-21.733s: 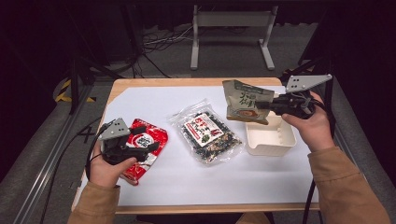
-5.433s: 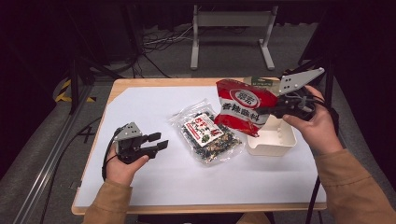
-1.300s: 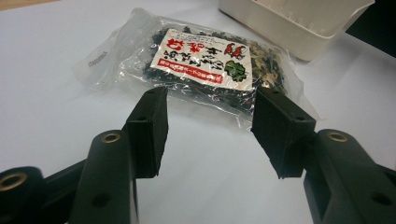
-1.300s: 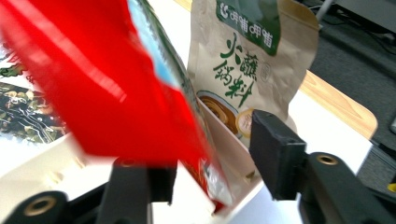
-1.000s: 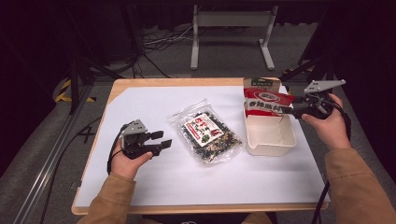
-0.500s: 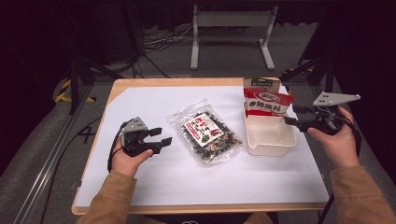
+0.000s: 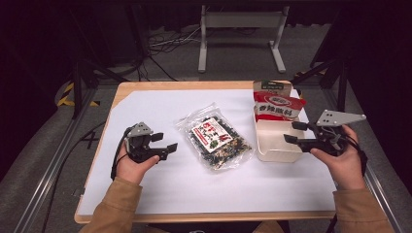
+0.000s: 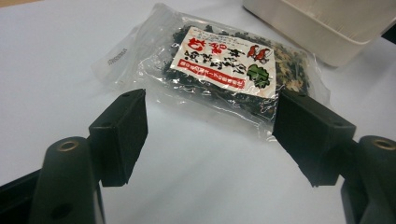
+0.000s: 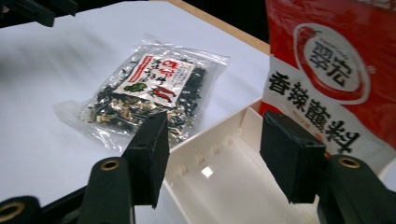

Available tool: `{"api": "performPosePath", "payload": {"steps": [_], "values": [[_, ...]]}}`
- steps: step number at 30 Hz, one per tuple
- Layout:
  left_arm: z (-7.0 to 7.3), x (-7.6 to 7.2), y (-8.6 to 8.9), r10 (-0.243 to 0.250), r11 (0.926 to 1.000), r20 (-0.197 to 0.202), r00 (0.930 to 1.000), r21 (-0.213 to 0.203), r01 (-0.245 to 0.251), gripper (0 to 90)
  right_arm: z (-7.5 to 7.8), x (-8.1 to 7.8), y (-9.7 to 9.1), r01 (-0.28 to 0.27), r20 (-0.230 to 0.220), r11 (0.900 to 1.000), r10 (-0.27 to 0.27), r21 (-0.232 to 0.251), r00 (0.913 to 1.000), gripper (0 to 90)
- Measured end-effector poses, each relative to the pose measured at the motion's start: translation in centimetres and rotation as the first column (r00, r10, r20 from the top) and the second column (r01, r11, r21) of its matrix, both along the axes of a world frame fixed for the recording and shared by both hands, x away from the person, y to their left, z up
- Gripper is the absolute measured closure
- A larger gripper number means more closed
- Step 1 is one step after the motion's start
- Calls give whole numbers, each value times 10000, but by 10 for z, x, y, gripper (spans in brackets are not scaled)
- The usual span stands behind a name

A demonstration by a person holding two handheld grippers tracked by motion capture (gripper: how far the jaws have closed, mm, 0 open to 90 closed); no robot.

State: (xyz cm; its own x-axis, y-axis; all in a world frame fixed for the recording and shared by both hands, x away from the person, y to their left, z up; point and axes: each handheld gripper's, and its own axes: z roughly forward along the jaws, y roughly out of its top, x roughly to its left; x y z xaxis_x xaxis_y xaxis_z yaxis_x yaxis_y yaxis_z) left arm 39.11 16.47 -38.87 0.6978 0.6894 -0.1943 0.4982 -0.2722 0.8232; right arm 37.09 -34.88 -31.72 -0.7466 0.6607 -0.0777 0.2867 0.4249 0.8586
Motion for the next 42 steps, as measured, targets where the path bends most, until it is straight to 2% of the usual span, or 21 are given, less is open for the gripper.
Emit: {"api": "performPosePath", "payload": {"steps": [3, 4, 7, 10, 14, 18, 20, 22, 24, 27, 28, 30, 33, 34, 37, 42], "values": [[-1, 2, 0, -16, 10000, -70, 10000, 68, 16, 300, -4, -5, 5, -126, -46, 9998, 126, 146, 9999, 421], [-2, 2, 0, 155, 9998, -127, 9998, 102, -154, 303, -6, -7, 6, -151, -46, 9998, 152, 162, 9999, 425], [-2, 2, 0, 690, 9956, -43, 9976, 641, -686, 343, -9, -10, 9, -233, 16, 9991, 232, 351, 9997, 432], [-3, 3, 1, 826, 9943, -18, 9966, 678, -823, 341, -14, -10, 14, -353, 27, 9988, 352, 330, 9994, 433], [-5, 5, 1, 578, 9969, -43, 9983, 544, -575, 325, -17, -11, 18, -432, 120, 9985, 429, 322, 9990, 451], [-6, 9, -2, 768, 9947, -155, 9969, 696, -755, 288, -21, -12, 24, -630, 90, 9974, 628, 335, 9980, 452], [-5, 13, -2, 665, 9940, -195, 9976, 883, -646, 296, -23, -13, 28, -736, 58, 9968, 734, 309, 9973, 447], [-4, 18, -4, 611, 9925, -398, 9973, 1083, -564, 298, -24, -15, 32, -886, -19, 9955, 887, 330, 9961, 446], [-3, 25, -7, 568, 9881, -604, 9966, 1465, -474, 275, -26, -16, 36, -1068, -246, 9937, 1077, 349, 9939, 445], [0, 34, -9, 590, 9832, -633, 9963, 1761, -470, 252, -28, -18, 40, -1226, -355, 9915, 1242, 436, 9916, 445], [1, 37, -8, 589, 9830, -616, 9964, 1774, -472, 246, -28, -18, 41, -1253, -383, 9910, 1271, 468, 9911, 445], [3, 43, -9, 755, 9862, -628, 9952, 1520, -652, 242, -29, -19, 43, -1308, -458, 9898, 1334, 564, 9900, 443], [4, 51, -9, 860, 9853, -572, 9946, 1530, -764, 234, -30, -19, 44, -1344, -471, 9892, 1372, 582, 9894, 438], [4, 57, -10, 891, 9881, -658, 9938, 1316, -799, 228, -30, -19, 46, -1375, -515, 9886, 1407, 607, 9887, 438], [3, 63, -10, 923, 9899, -623, 9938, 1136, -848, 225, -30, -20, 48, -1449, -582, 9871, 1490, 686, 9871, 431], [3, 73, -17, 1017, 9897, -723, 9922, 1083, -936, 219, -31, -23, 49, -1479, -649, 9863, 1527, 731, 9861, 423]]}}
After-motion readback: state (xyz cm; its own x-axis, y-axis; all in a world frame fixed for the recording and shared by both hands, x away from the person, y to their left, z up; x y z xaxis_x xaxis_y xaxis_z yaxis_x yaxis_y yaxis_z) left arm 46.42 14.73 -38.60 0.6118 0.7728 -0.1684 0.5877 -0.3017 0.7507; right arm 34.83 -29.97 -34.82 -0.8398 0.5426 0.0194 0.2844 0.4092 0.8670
